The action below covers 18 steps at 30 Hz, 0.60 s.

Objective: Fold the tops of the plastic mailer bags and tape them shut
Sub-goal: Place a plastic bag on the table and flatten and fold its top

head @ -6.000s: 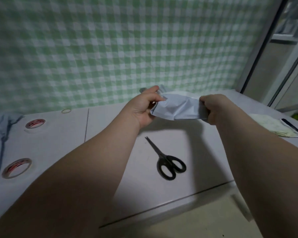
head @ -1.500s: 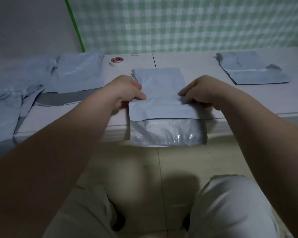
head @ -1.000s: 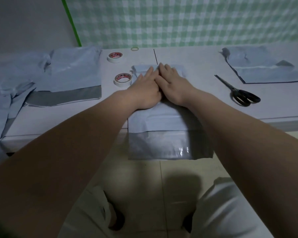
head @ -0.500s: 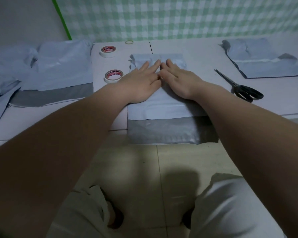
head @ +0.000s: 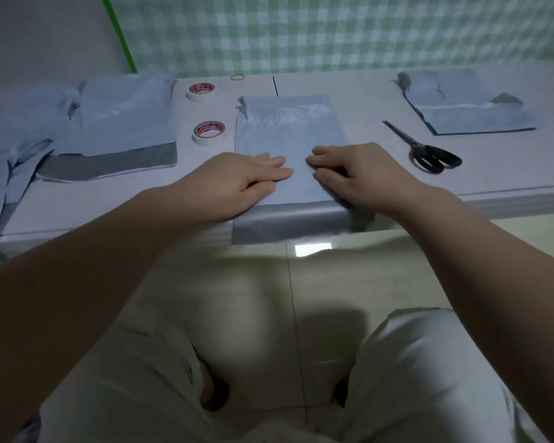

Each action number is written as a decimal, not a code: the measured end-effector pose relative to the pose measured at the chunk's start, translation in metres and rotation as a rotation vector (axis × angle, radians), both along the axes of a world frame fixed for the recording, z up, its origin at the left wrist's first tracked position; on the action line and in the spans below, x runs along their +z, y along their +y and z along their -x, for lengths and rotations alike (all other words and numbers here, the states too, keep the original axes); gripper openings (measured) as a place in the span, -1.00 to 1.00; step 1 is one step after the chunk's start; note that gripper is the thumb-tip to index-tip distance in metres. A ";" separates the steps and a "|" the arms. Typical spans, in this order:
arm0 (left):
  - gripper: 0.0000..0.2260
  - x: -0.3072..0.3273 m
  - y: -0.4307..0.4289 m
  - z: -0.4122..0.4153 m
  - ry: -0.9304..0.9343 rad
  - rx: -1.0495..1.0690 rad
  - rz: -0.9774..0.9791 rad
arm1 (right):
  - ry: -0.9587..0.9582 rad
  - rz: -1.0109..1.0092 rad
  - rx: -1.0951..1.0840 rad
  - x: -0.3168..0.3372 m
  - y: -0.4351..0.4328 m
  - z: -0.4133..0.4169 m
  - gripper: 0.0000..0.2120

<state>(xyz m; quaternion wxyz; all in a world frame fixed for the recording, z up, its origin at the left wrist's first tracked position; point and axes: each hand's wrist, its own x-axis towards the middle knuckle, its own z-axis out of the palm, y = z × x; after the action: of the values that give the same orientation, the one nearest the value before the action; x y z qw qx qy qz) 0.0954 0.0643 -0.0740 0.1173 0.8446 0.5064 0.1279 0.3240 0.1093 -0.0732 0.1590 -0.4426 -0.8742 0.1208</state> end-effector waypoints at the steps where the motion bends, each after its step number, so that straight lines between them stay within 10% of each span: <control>1: -0.63 -0.001 -0.006 0.003 -0.009 -0.009 -0.002 | 0.020 -0.009 0.005 -0.001 -0.007 -0.003 -0.65; 8: -0.02 -0.007 -0.033 0.018 0.301 -0.073 0.007 | -0.132 -0.095 0.123 -0.006 -0.043 -0.026 -0.08; 13: -0.23 -0.017 -0.042 0.025 0.270 -0.071 -0.144 | -0.305 -0.226 0.124 -0.021 -0.039 -0.041 0.02; 18: -0.45 -0.017 -0.046 0.020 0.087 0.018 -0.131 | -0.041 -0.216 0.101 -0.028 -0.036 -0.047 -0.22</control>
<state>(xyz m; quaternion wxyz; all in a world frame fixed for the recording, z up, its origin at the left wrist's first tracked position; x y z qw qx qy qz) 0.0752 0.0181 -0.0912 0.0384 0.8506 0.5092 0.1250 0.3713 0.0731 -0.1008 0.1817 -0.3804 -0.9064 0.0246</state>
